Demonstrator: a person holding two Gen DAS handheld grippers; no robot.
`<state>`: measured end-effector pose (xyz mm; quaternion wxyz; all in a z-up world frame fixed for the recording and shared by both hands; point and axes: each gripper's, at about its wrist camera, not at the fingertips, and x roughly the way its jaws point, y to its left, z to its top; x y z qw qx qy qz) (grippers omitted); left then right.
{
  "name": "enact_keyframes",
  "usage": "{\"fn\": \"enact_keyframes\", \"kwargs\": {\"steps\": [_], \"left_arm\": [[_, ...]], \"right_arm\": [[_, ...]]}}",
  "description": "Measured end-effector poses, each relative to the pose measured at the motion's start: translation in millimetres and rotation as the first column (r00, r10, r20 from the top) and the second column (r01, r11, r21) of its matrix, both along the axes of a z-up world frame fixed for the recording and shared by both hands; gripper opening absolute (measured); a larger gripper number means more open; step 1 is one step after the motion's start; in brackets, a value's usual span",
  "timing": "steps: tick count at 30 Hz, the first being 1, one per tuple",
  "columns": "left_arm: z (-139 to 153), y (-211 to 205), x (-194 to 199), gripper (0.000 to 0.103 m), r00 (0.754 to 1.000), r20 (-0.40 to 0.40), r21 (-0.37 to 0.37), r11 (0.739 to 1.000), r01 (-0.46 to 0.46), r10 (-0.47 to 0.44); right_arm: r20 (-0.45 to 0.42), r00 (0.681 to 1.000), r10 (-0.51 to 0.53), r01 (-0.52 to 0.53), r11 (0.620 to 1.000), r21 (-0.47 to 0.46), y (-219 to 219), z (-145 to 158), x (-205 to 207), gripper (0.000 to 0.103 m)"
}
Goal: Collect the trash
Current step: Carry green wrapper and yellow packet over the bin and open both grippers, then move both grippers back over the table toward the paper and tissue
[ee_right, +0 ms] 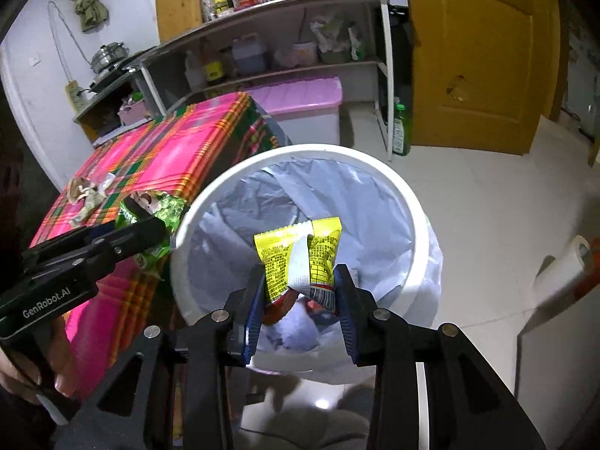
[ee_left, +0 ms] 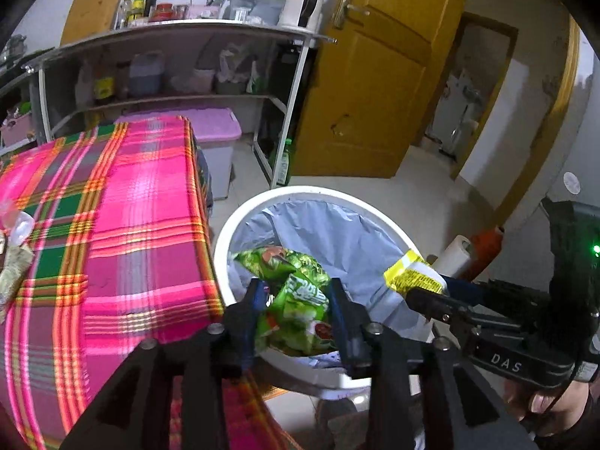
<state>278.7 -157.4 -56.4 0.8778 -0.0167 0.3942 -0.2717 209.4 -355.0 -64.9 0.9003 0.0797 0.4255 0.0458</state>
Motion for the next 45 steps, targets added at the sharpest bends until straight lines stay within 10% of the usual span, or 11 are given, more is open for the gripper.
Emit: {"fn": "enact_keyframes", "kwargs": {"steps": [3,45], "left_arm": [[-9,-3,9,0.047,0.999,-0.032,-0.006,1.0,0.003,-0.003],[44,140,-101,0.05,0.943,0.159,0.018,0.954,-0.3,0.293]], "right_arm": [[-0.005,1.0,-0.008,0.008,1.0,0.003,-3,-3,4,0.052],[0.174,0.96,0.221,-0.218,0.975,-0.037,108,60,-57,0.053]]}}
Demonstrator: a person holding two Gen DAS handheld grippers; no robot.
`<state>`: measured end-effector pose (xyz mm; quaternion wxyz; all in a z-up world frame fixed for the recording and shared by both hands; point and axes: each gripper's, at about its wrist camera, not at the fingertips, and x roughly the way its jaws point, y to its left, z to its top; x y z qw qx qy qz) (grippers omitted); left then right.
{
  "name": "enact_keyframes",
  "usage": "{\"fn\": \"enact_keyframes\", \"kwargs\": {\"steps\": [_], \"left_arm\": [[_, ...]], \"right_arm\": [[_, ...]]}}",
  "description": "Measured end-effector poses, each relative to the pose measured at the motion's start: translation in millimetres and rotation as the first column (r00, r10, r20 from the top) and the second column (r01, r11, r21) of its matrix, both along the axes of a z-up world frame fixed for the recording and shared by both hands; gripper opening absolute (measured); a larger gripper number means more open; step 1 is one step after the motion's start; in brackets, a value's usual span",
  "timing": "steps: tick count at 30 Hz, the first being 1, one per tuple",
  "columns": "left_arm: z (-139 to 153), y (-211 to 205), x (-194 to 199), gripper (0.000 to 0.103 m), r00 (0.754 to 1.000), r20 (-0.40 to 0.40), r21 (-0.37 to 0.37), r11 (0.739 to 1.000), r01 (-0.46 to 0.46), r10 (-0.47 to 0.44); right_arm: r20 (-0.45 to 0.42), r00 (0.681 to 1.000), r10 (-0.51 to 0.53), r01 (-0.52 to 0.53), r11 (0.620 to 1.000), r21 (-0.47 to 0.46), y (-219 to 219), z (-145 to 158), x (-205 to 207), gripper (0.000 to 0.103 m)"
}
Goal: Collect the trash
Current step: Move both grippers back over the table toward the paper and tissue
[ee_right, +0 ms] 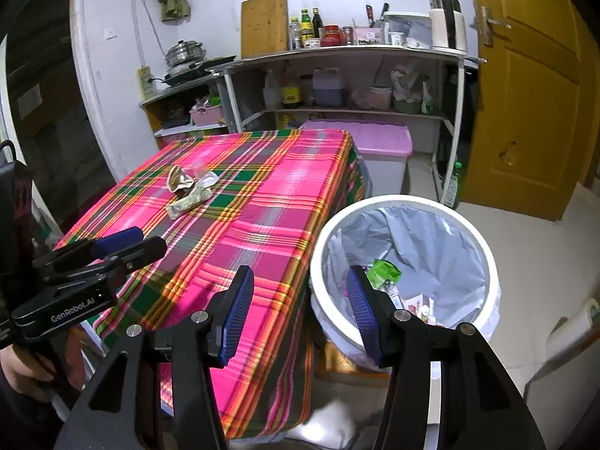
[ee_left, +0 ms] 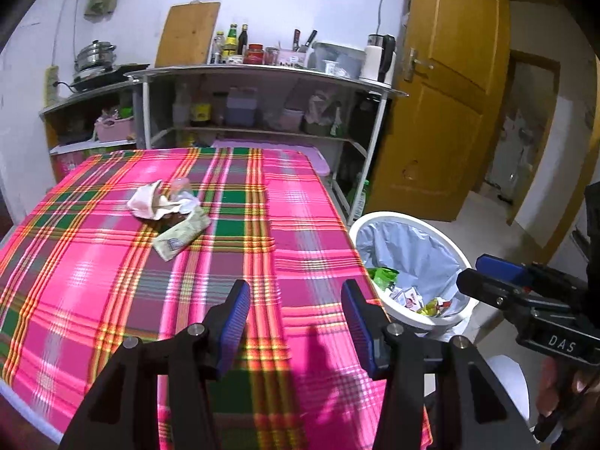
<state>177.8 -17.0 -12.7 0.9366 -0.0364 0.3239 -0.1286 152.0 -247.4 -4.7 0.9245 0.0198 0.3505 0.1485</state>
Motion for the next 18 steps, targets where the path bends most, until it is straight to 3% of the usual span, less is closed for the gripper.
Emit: {"fn": "enact_keyframes", "kwargs": {"steps": [18], "left_arm": [[-5,31,5,0.05,0.997,-0.001,0.021,0.997,-0.08,0.08]], "right_arm": [[-0.011,0.998,0.055,-0.055,0.998,-0.011,28,-4,12,0.053]]}}
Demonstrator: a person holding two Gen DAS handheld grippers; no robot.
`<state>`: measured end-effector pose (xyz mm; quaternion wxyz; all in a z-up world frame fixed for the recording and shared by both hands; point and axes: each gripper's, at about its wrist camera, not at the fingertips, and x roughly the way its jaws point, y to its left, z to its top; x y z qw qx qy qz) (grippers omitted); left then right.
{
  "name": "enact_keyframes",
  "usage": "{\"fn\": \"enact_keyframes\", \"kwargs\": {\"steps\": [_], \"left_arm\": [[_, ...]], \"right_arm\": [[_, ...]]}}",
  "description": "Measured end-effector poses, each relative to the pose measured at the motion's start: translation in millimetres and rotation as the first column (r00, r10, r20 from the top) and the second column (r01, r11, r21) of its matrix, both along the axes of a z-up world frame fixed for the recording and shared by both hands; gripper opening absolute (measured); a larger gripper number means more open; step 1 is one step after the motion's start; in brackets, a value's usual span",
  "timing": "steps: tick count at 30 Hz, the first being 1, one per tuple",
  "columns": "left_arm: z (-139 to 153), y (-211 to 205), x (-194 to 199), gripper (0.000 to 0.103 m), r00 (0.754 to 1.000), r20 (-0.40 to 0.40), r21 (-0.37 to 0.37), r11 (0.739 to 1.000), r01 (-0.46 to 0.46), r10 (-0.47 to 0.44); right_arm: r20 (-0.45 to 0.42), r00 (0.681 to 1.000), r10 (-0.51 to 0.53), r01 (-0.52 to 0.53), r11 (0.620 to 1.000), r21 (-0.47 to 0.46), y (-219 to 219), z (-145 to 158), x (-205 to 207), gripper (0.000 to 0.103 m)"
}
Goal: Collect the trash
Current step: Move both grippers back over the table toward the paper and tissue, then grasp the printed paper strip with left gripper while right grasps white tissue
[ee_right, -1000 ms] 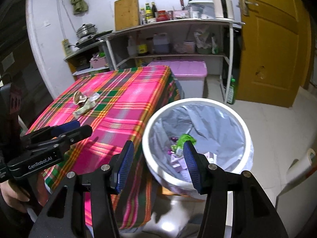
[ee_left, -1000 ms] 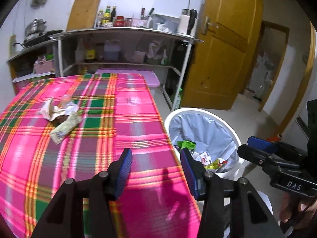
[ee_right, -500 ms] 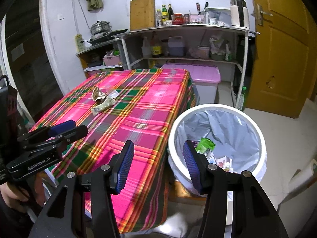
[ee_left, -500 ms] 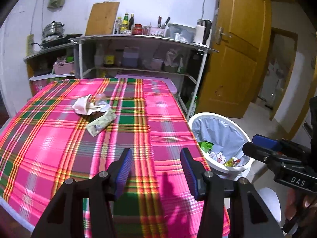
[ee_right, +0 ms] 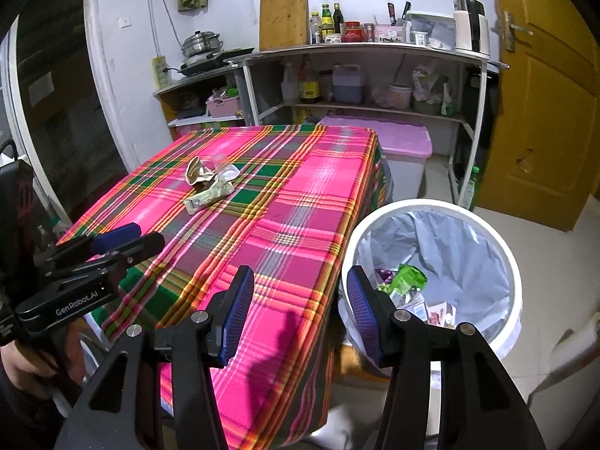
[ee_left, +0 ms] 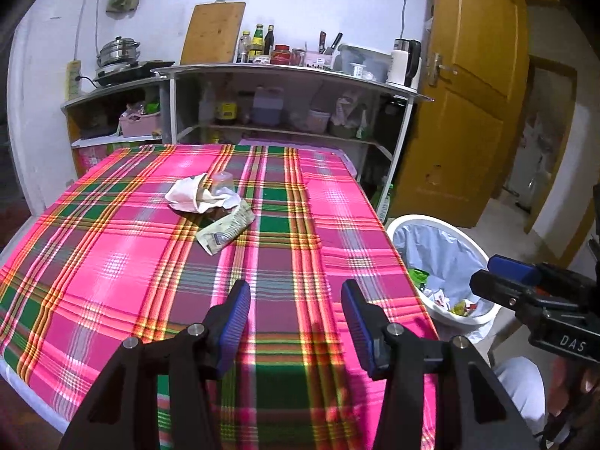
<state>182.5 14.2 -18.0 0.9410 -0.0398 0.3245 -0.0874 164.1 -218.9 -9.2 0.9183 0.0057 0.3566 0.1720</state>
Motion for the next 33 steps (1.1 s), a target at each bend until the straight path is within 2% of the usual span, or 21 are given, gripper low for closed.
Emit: {"fn": "enact_keyframes", "kwargs": {"steps": [9,19,27,33], "left_arm": [[0,14,22,0.05,1.0,0.004,0.015,1.0,-0.023,0.023],[-14,34,70,0.05,0.999,-0.035,0.037,0.999,-0.021,0.022],[-32,48,118,0.051,0.996,-0.091,0.048,0.999,-0.004,0.008],[-50,48,150,0.051,0.984,-0.177,0.055,0.998,0.028,-0.018]], "right_arm": [[0.002,0.999,0.041,-0.041,0.999,-0.02,20,-3,22,0.053],[-0.006,0.996,0.094,-0.094,0.995,-0.032,43,-10,54,0.053],[-0.015,0.992,0.122,-0.122,0.992,-0.037,57,-14,79,0.053],[-0.029,0.991,0.127,-0.128,0.991,-0.04,61,-19,90,0.053]]}}
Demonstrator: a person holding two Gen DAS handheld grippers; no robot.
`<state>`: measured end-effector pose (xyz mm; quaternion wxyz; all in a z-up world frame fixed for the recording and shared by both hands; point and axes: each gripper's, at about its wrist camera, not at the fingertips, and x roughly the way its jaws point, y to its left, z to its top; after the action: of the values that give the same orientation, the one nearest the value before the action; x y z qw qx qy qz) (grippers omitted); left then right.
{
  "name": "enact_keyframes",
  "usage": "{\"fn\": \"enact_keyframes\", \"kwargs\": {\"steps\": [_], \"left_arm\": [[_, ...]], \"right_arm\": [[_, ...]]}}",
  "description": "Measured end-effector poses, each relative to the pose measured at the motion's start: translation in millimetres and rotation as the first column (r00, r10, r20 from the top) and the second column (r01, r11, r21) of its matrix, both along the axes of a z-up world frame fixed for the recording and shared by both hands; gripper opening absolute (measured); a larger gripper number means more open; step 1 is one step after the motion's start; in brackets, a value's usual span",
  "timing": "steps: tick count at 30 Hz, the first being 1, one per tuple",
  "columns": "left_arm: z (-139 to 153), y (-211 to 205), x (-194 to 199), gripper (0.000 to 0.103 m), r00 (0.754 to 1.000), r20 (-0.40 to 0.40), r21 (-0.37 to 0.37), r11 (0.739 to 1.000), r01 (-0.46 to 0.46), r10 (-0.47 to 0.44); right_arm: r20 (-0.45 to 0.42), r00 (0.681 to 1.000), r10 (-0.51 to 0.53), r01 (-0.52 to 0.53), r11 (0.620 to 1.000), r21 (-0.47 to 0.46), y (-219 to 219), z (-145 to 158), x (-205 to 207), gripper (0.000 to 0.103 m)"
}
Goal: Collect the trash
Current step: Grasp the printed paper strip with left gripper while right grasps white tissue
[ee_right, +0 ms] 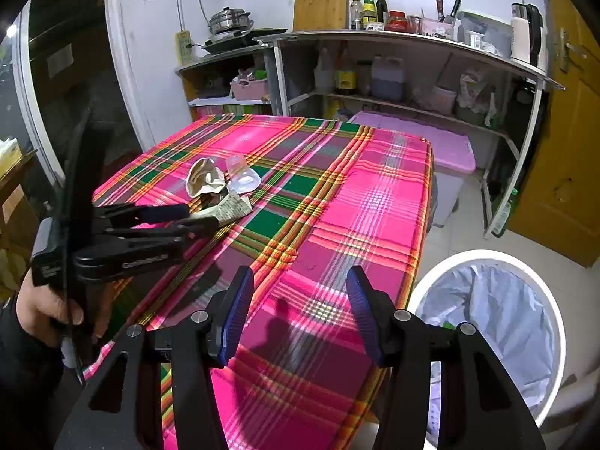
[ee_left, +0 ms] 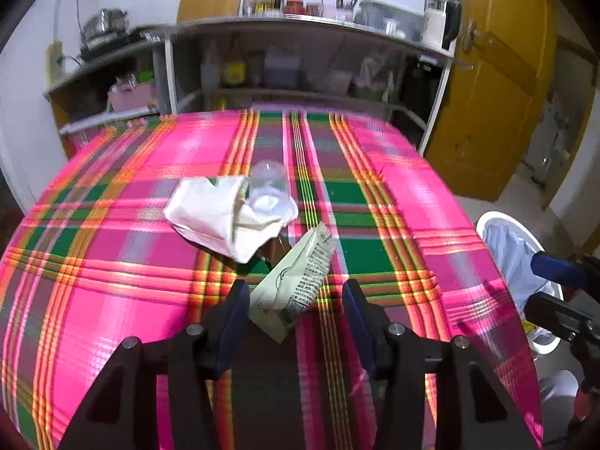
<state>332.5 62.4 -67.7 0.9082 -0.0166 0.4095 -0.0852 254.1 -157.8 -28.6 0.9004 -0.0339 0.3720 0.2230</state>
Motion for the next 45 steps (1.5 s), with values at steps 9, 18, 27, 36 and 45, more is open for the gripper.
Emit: {"fn": "enact_keyframes", "kwargs": {"steps": [9,18,27,36,45], "left_arm": [[-7,-4,12,0.04,0.999,-0.042,0.043,0.999,0.016,-0.015],[5,7,-23,0.018,1.0,0.018,-0.068,0.997,0.021,-0.02],[26,37,-74,0.018,0.995,0.097,-0.147,0.989,-0.023,0.037],[38,90,-103,0.018,0.973,0.149,-0.202,0.969,-0.143,0.174],[37,129,-112,0.018,0.954,0.153,-0.217,0.951,-0.221,0.257]], "right_arm": [[-0.004,1.0,-0.007,0.007,1.0,-0.002,4,0,12,0.053],[0.005,1.0,0.002,-0.002,1.0,-0.007,12,8,13,0.053],[0.004,0.999,0.051,-0.051,0.999,-0.012,37,15,21,0.053],[-0.014,0.986,0.168,-0.168,0.985,-0.039,90,14,33,0.053],[-0.083,0.947,0.31,-0.315,0.946,-0.071,159,-7,53,0.053]]}}
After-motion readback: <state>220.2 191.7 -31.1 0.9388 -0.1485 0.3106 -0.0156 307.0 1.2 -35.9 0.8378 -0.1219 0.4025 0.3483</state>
